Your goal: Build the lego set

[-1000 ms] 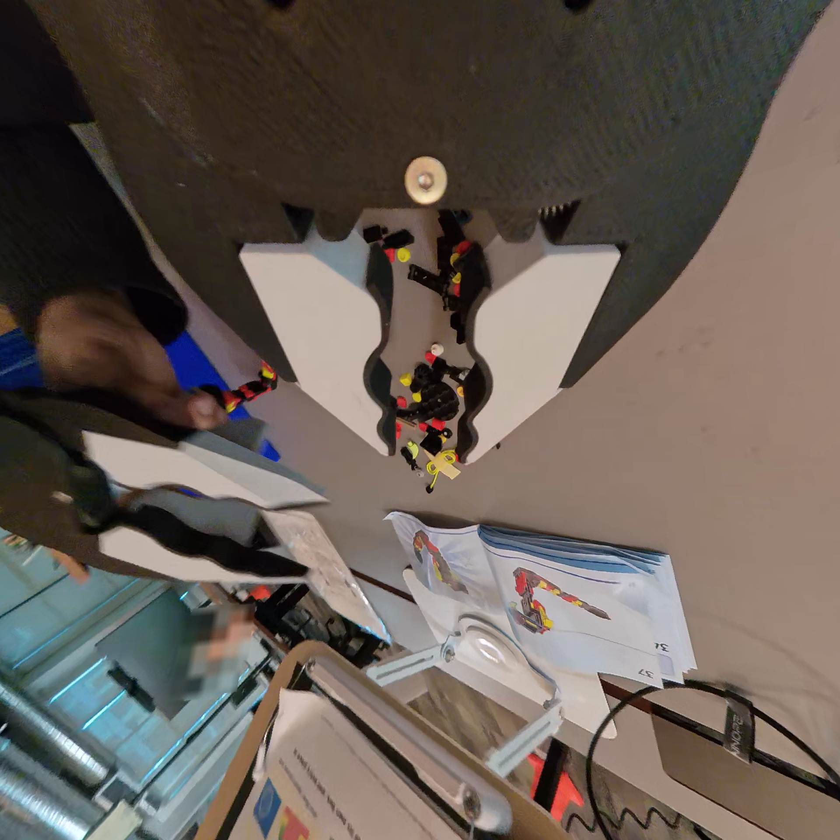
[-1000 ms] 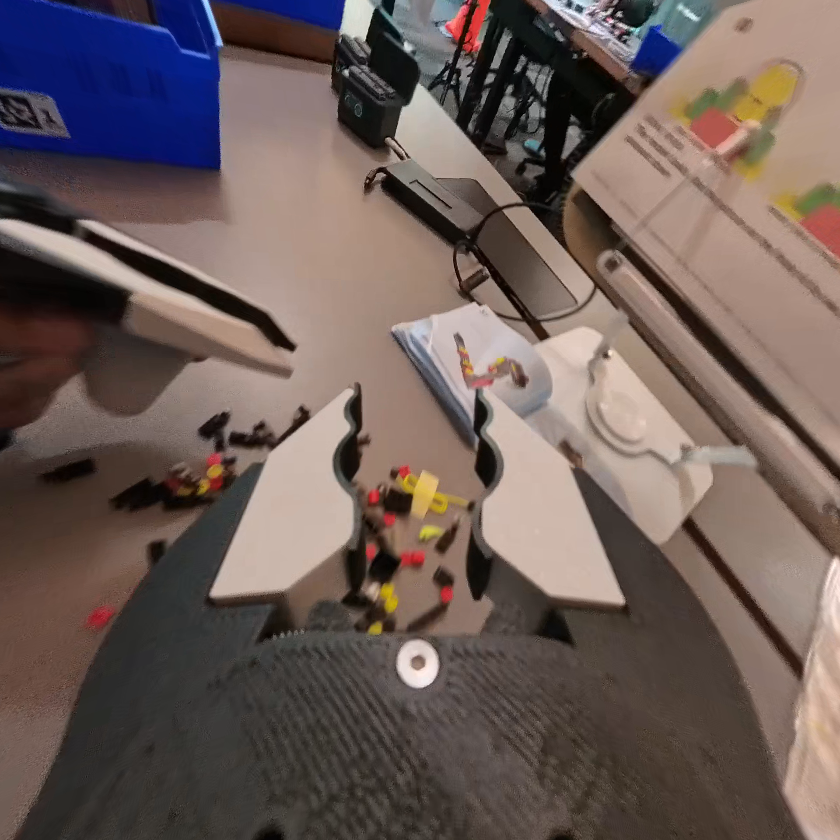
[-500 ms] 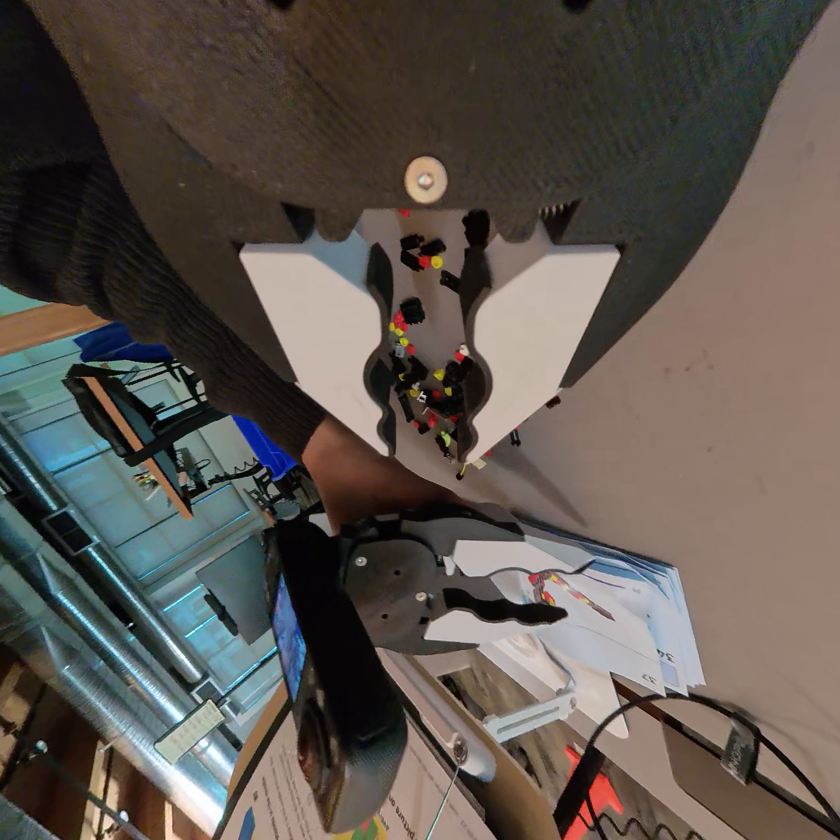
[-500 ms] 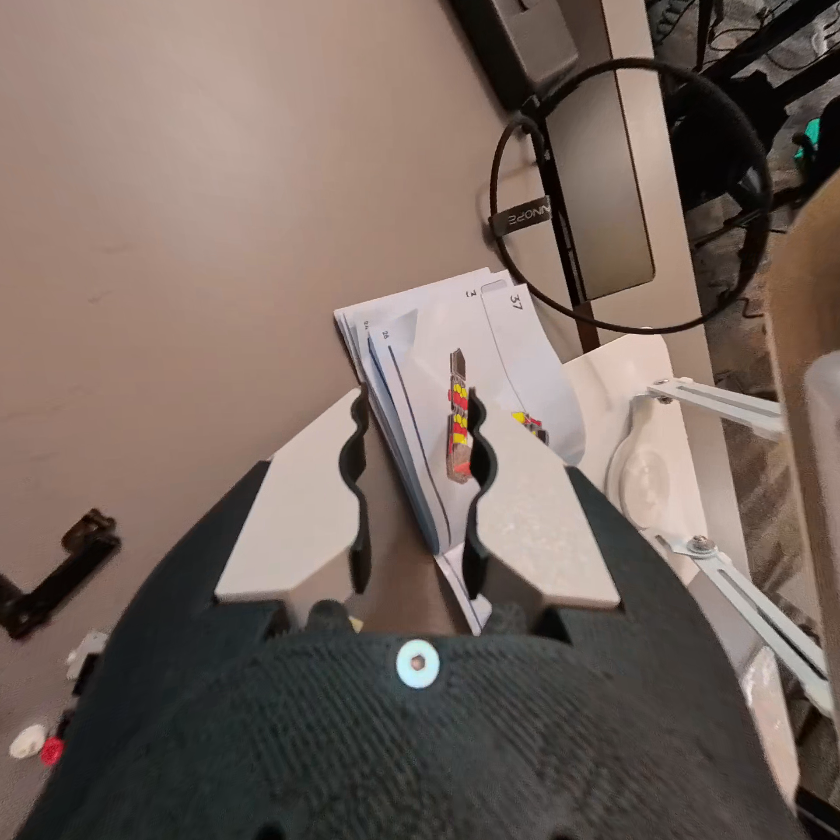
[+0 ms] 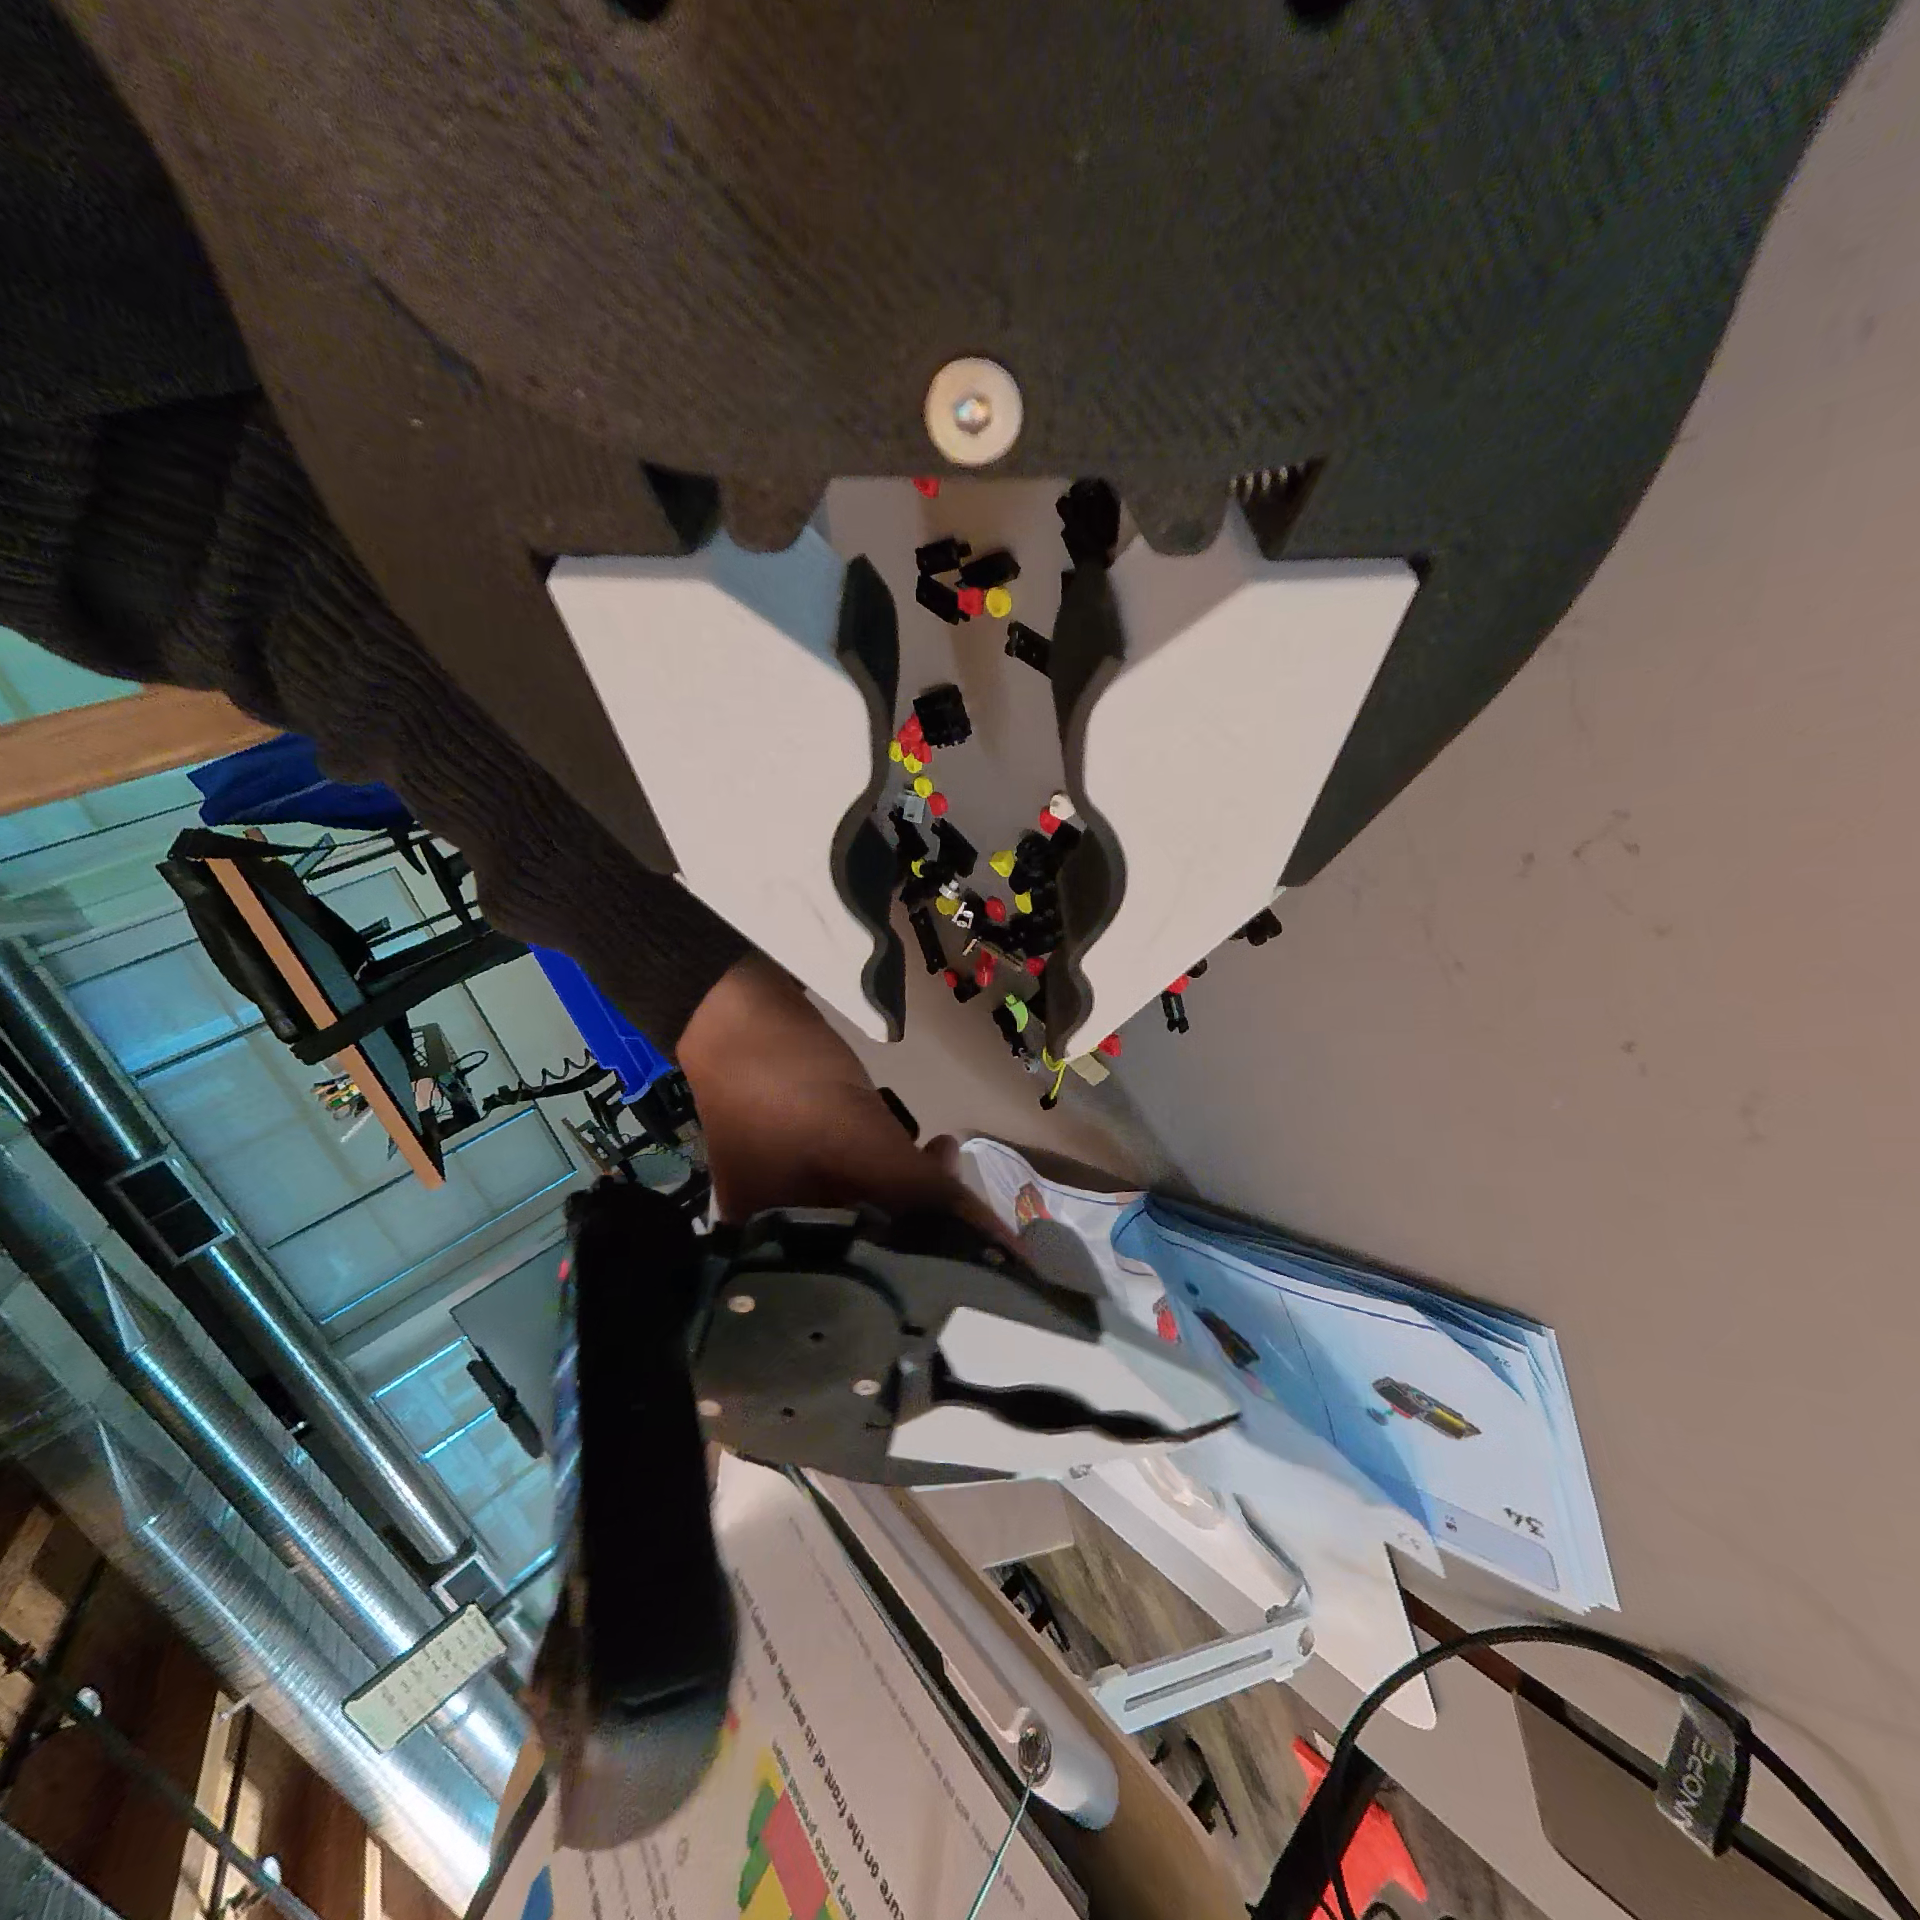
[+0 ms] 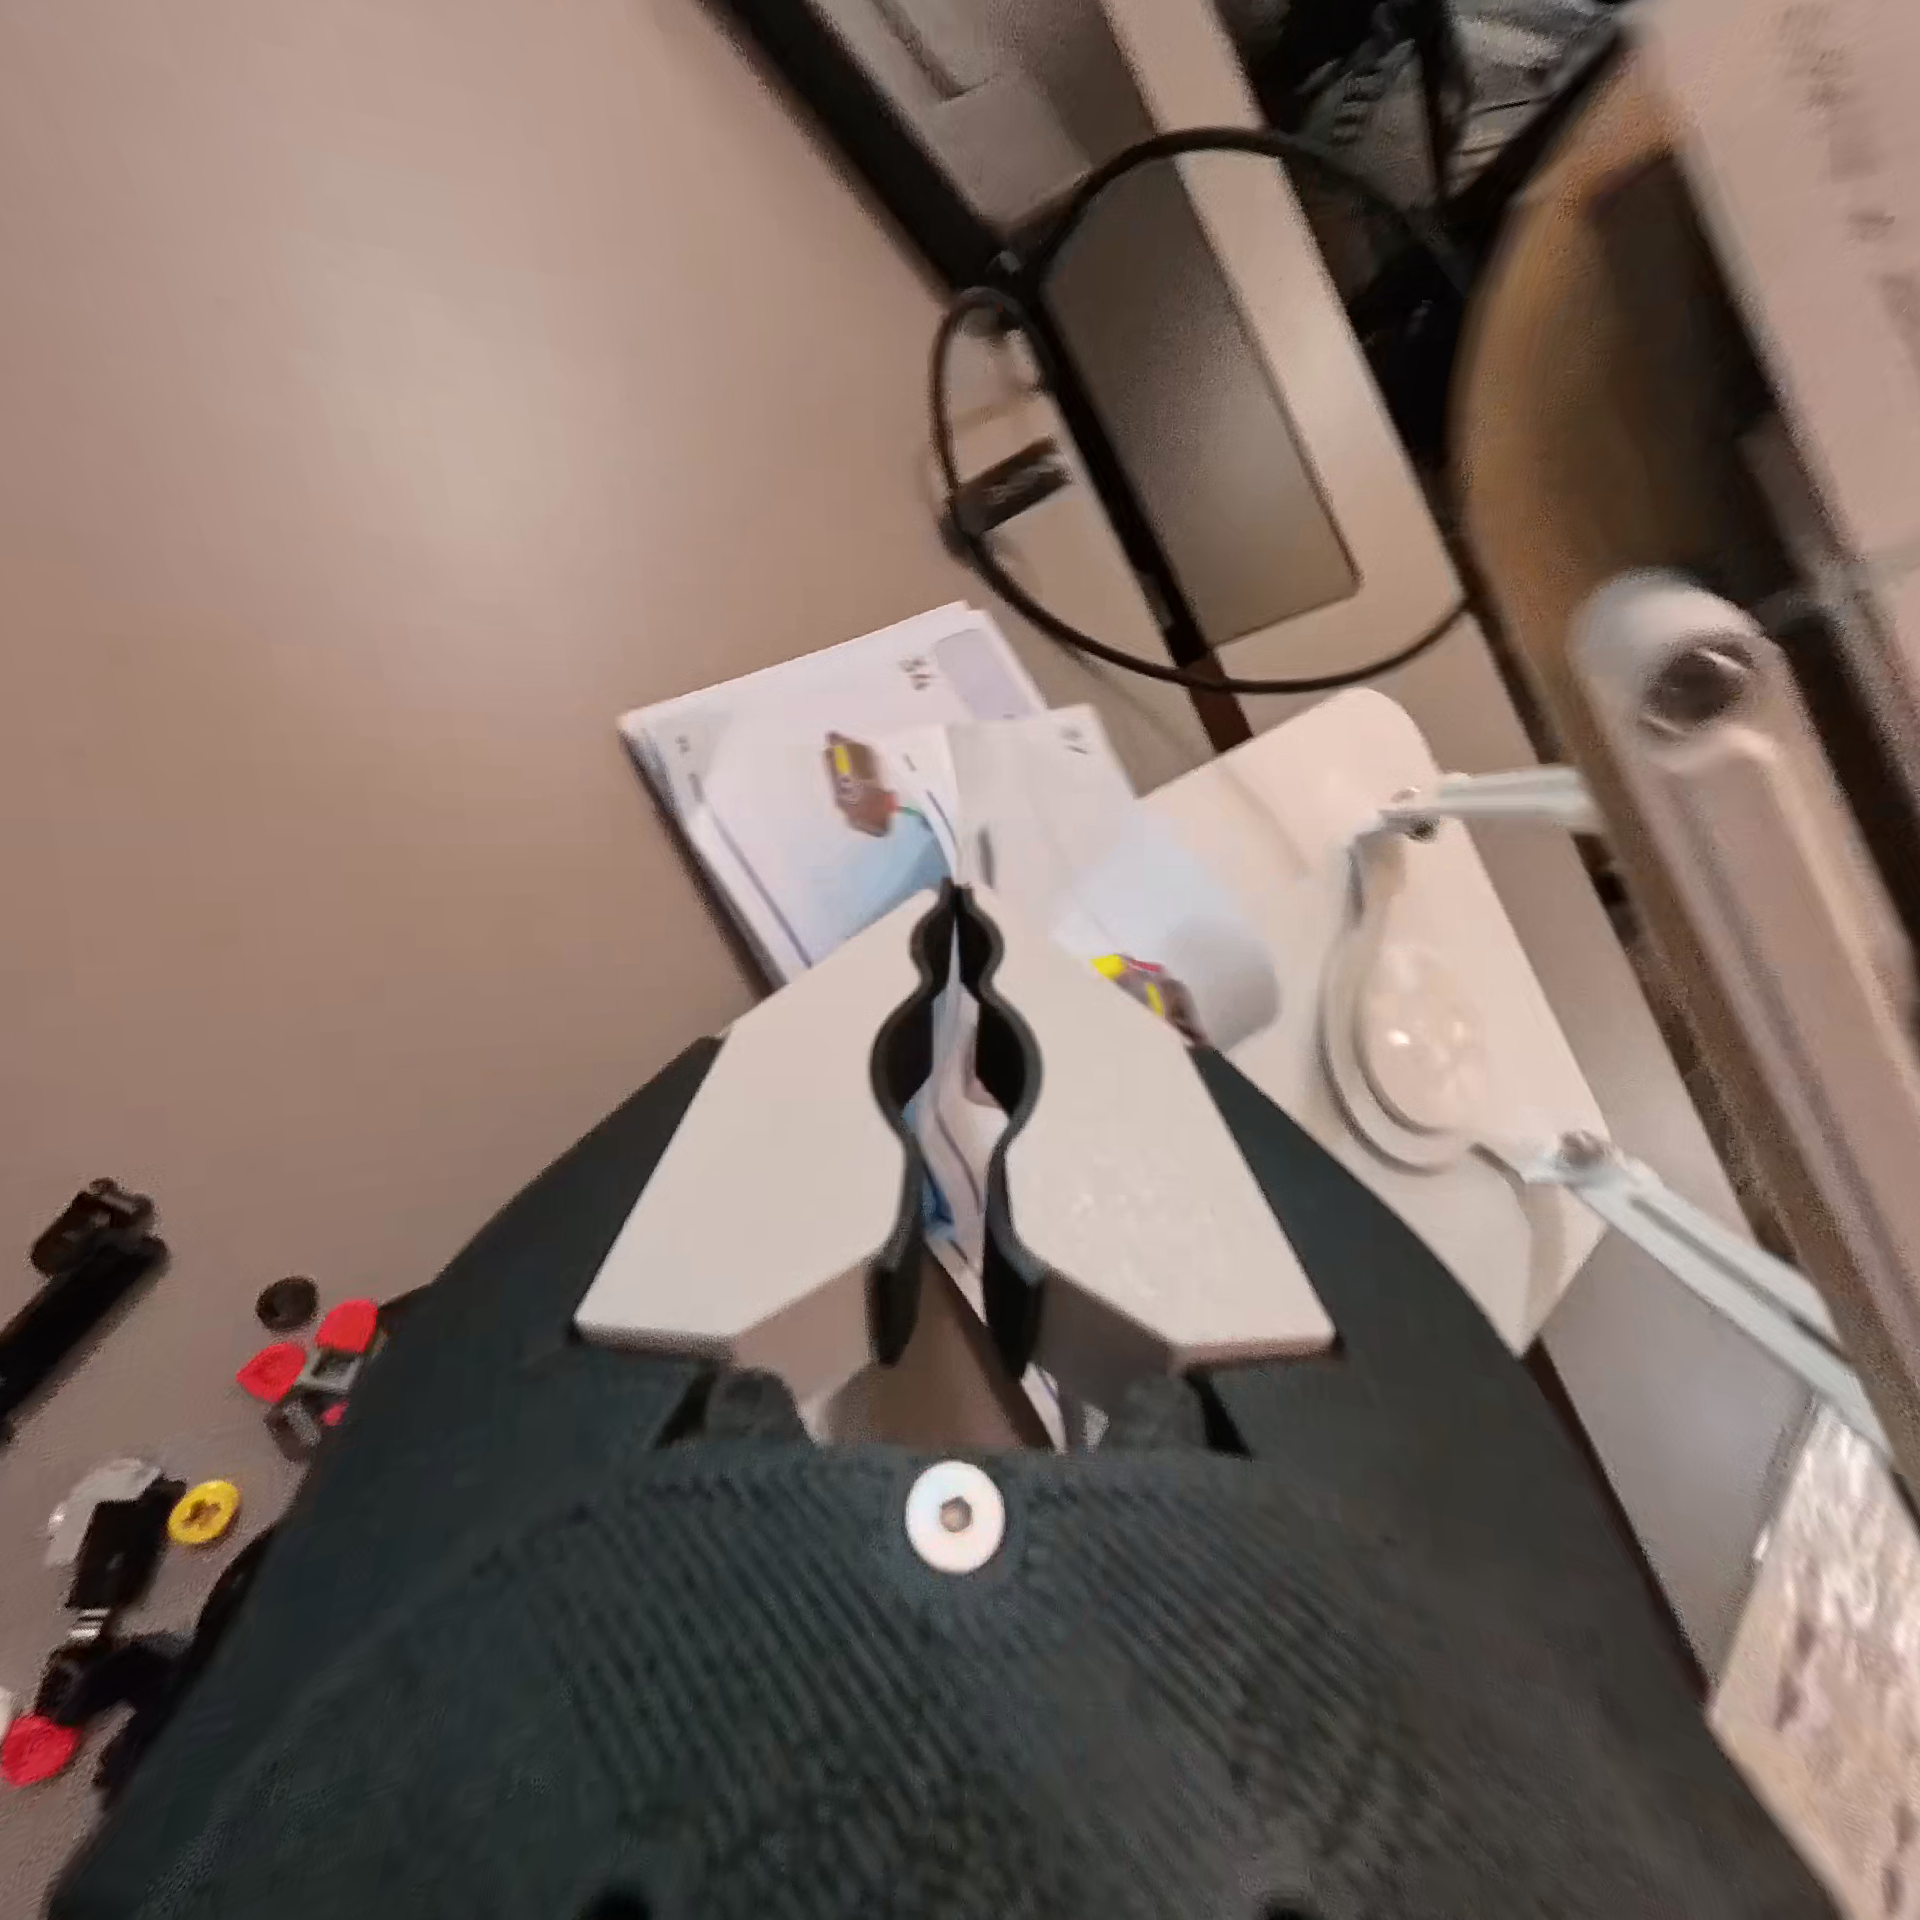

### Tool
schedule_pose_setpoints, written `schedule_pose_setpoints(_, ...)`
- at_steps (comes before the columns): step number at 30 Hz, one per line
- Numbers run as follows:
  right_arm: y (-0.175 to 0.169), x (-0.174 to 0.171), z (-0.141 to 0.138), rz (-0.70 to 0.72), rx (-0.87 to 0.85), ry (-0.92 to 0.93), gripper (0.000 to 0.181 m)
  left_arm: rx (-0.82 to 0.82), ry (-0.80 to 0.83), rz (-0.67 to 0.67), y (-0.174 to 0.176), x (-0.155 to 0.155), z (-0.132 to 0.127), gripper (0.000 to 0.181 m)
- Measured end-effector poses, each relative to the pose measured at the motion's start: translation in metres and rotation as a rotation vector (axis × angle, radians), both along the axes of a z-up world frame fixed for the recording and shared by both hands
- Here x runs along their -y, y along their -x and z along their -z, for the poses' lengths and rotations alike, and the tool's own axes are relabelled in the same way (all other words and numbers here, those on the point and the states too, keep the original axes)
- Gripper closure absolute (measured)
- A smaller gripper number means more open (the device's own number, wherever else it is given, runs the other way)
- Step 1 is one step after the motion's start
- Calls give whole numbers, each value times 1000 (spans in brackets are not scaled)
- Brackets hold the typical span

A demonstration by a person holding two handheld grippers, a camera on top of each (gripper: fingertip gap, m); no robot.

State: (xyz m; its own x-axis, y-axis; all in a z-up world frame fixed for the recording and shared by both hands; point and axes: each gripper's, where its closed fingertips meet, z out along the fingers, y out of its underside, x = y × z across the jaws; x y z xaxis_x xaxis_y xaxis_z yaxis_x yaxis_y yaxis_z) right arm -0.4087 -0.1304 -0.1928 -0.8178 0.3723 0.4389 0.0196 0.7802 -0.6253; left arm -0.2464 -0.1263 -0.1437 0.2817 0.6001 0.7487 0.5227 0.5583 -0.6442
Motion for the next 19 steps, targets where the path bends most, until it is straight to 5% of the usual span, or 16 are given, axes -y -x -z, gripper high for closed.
schedule_pose_setpoints(6,22,-61,-34,279,12,242,181,-1,-8,1,0,0,-1,157)
schedule_pose_setpoints(19,22,-136,-14,569,284,614,181,4,-4,11,-1,-3,0,156)
